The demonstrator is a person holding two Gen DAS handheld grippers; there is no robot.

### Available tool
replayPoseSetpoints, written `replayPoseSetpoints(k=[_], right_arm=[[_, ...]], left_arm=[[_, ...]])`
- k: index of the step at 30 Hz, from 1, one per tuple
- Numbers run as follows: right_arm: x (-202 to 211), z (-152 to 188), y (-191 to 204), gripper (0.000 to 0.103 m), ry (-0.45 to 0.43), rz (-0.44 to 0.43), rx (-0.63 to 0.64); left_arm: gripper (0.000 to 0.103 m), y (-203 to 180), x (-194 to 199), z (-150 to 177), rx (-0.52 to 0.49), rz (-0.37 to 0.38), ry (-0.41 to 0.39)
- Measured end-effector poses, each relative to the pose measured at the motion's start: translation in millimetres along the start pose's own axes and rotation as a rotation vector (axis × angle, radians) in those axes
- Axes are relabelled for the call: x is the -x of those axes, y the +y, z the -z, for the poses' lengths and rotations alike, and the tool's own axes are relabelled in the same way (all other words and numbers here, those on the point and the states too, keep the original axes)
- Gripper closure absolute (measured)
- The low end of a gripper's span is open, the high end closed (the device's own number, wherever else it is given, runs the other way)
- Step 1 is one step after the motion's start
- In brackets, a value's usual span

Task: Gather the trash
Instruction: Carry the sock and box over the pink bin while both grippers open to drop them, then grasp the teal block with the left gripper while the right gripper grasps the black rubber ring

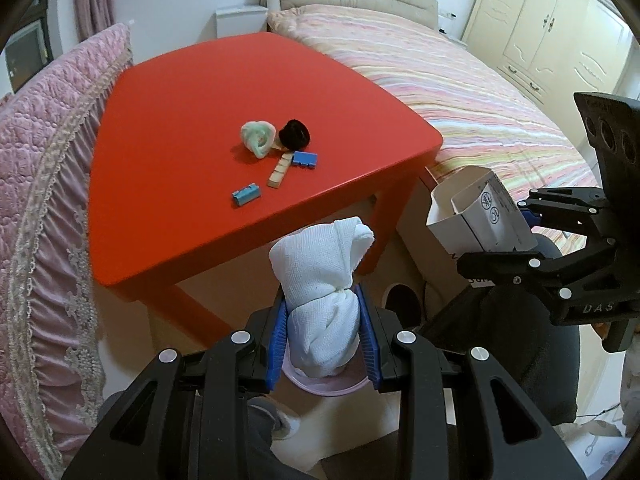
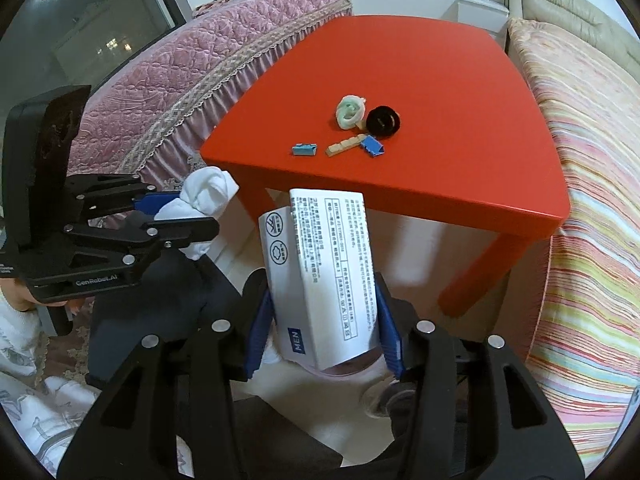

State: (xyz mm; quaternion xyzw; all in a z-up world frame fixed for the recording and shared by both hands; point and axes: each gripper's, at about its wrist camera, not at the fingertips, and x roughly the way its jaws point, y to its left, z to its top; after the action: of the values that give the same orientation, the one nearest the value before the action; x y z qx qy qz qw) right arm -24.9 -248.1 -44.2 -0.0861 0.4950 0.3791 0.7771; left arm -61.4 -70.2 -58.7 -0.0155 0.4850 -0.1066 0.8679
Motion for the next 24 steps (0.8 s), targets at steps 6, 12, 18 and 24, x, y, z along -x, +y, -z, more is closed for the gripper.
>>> replayPoseSetpoints(k=[6,12,18,24], right_arm=[[-3.0,-1.0,-3.8,0.015,0.011,-0.005,-0.024],[-6.9,0.1,-5.9,0.008,0.022,0.009,-0.039],[-7.1,0.0,-5.1,0.005,0.023,0.012,-0.038],[-5.5,1.0,-4.2,0.005,0.019,0.008,-0.036]], left_arm=[[0.014,3.8,3.5,-2.8,0.026,0.013,-0.035],[0.011,13.3,3.0,-4.7,0.055,-0.026,-0.027],[0.008,16.5,5.2,-3.8,0.065,-0.029,-0.031],[0.008,18.1,6.7,-3.8,0.067,-0.029,-0.029]])
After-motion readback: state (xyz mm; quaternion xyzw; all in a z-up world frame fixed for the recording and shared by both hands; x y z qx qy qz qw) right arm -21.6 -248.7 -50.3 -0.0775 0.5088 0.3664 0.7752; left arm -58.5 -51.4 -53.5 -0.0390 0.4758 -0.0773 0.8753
